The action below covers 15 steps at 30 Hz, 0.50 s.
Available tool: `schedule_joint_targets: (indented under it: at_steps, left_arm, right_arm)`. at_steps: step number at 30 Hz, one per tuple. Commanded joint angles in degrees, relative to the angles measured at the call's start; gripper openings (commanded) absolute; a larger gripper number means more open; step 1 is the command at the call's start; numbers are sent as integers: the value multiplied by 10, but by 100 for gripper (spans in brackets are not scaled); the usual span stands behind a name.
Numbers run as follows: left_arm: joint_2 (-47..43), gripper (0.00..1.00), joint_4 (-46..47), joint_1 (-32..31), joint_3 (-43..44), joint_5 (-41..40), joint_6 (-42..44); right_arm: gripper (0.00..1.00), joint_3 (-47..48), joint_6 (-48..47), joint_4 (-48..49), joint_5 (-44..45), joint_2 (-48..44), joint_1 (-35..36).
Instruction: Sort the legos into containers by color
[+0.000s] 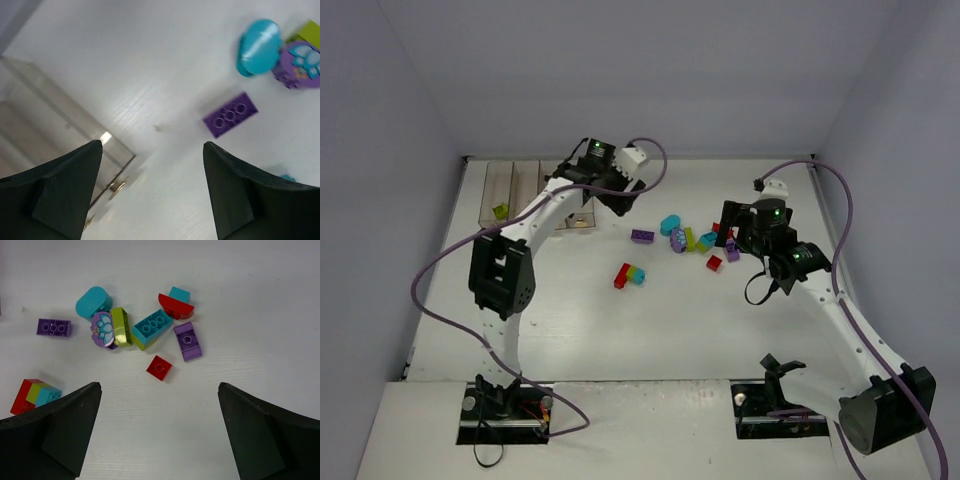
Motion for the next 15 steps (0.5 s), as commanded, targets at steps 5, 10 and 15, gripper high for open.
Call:
schedule_joint_targets:
  at_steps: [5, 10, 15]
  left_arm:
    - [71, 77, -90, -55, 93, 83, 171]
    - [119, 77, -125, -82, 122, 66, 197]
    - [147, 77, -132, -97, 121, 52, 217]
  right_arm:
    - [100, -5, -12, 27, -18, -49, -1]
    - [100, -9, -16, 27, -26, -64, -1]
    - [100, -17, -15, 25, -27, -74, -1]
